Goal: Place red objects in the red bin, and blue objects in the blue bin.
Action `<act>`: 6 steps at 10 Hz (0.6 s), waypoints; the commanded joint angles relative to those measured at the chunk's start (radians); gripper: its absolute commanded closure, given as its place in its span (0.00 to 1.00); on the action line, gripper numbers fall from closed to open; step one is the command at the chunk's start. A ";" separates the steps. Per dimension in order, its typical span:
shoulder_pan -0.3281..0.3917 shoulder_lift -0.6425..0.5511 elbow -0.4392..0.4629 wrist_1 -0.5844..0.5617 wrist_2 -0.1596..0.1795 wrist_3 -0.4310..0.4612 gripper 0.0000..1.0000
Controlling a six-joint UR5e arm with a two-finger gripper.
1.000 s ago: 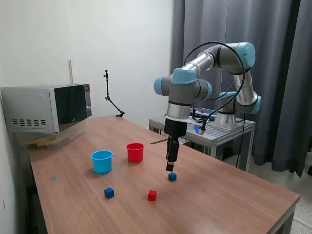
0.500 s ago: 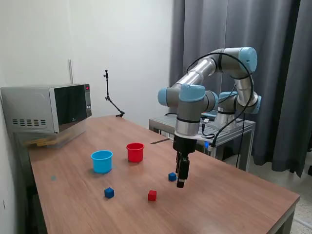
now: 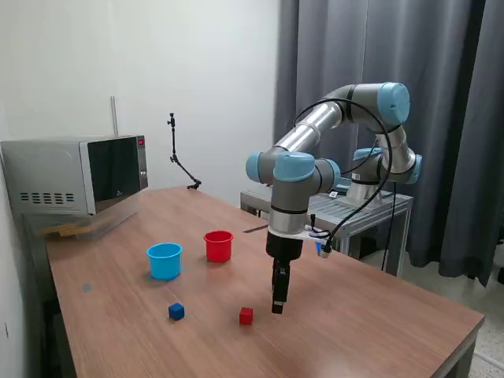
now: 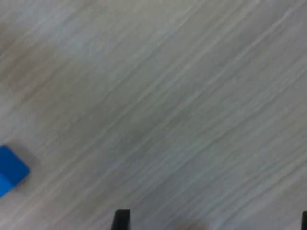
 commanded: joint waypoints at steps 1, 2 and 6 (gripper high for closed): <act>-0.026 0.004 -0.002 -0.004 -0.001 -0.021 0.00; -0.029 0.010 -0.006 -0.007 -0.001 -0.044 0.00; -0.028 0.064 -0.061 -0.009 0.002 -0.064 0.00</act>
